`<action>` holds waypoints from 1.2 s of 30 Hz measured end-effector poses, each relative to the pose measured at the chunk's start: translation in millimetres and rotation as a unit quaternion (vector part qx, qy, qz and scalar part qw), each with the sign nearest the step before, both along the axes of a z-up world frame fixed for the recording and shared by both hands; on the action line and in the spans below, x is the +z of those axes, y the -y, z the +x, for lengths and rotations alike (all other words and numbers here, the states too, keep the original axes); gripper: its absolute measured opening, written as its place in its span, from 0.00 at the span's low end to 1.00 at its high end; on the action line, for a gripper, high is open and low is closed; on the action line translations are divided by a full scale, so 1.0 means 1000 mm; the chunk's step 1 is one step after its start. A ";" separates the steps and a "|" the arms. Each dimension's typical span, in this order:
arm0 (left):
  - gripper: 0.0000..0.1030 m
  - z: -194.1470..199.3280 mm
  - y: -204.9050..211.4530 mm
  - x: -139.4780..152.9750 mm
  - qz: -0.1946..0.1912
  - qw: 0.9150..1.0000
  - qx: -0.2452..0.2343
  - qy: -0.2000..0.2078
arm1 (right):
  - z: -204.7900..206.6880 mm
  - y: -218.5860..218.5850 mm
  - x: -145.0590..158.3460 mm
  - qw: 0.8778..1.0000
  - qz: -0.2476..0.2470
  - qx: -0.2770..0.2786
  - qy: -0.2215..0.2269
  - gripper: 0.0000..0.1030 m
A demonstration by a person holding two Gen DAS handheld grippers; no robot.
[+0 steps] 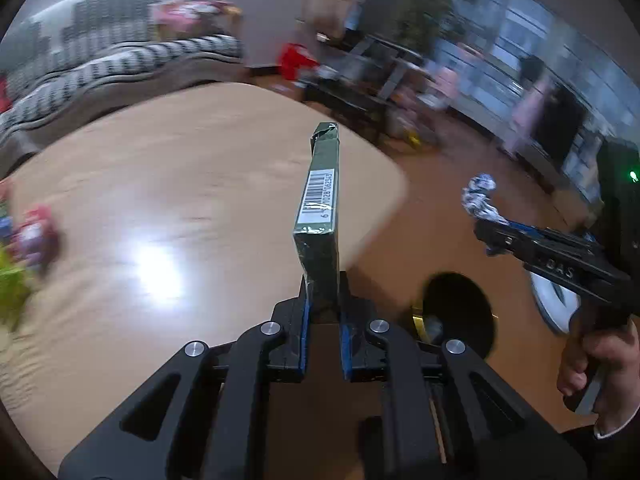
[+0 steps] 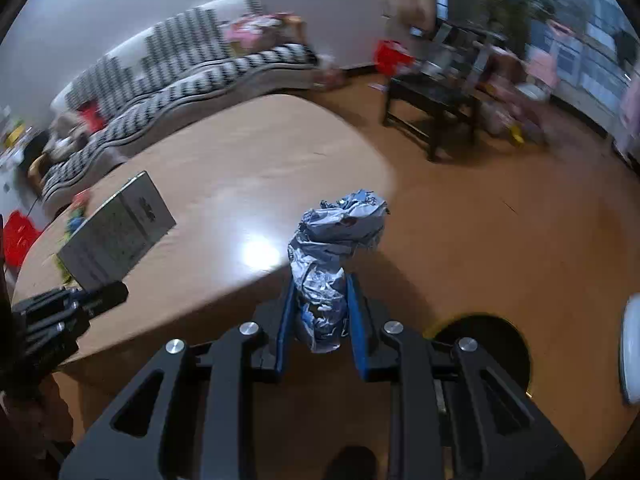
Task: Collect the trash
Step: 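Carry the carton and foil to the black bin and open both tools, then return both tools to the table above the remaining trash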
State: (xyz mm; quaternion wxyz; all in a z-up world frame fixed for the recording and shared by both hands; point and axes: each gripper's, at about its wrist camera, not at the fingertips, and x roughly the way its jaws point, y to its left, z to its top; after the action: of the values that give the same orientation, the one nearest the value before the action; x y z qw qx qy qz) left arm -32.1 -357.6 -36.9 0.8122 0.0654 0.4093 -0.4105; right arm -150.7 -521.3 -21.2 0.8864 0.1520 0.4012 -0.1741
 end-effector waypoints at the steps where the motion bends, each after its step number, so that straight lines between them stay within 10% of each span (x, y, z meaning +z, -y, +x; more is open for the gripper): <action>1: 0.11 -0.011 0.021 -0.006 0.001 1.000 -0.019 -0.005 | -0.011 0.013 -0.003 1.000 0.001 -0.013 -0.002 0.25; 13: 0.11 -0.117 0.181 -0.082 0.029 0.980 -0.183 -0.073 | -0.123 0.141 -0.058 0.980 0.096 -0.168 -0.056 0.25; 32: 0.11 -0.126 0.239 -0.136 0.062 0.964 -0.227 -0.126 | -0.139 0.180 -0.085 0.965 0.135 -0.212 -0.076 0.25; 36: 0.43 -0.124 0.241 -0.142 0.068 0.964 -0.223 -0.124 | -0.138 0.181 -0.083 0.964 0.127 -0.222 -0.077 0.60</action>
State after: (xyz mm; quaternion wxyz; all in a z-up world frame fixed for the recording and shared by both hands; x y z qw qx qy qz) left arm -155.9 -598.6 -179.1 0.6365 0.1593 0.5087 -0.5575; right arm -288.5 -702.0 -104.7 0.7657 0.3342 0.4431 -0.3250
